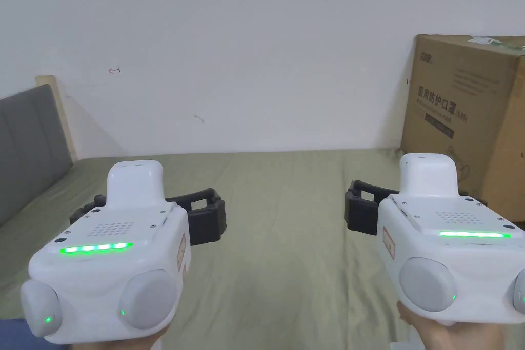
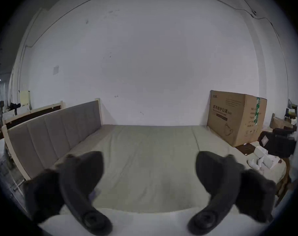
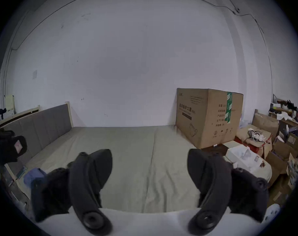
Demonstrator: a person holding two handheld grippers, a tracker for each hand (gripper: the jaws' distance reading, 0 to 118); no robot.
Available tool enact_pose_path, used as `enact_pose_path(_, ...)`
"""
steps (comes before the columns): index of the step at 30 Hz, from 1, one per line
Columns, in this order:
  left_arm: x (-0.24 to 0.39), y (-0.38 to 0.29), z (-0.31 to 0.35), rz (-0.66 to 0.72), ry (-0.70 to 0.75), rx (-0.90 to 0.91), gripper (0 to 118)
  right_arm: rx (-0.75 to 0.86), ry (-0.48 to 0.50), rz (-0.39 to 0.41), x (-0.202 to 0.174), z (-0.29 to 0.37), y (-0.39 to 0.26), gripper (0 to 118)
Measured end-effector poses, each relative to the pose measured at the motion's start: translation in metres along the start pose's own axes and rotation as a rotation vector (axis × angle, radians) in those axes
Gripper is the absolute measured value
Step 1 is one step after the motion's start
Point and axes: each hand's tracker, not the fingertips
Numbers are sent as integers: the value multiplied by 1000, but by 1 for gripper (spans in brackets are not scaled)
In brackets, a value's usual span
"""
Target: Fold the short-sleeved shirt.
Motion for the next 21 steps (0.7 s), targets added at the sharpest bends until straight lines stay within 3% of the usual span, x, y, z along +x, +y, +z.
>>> enact_pose_path(3,5,-1,0,-37,27,0,117,28,16,8,-1,3,-4,111)
enact_pose_path(7,8,-1,3,-58,37,0,117,55,9,64,-4,5,-6,114)
enact_pose_path(12,13,-3,7,-108,49,20,117,64,27,62,-3,7,-7,114)
enact_pose_path(21,6,-2,5,18,-30,-36,117,62,34,44,-2,5,-3,114)
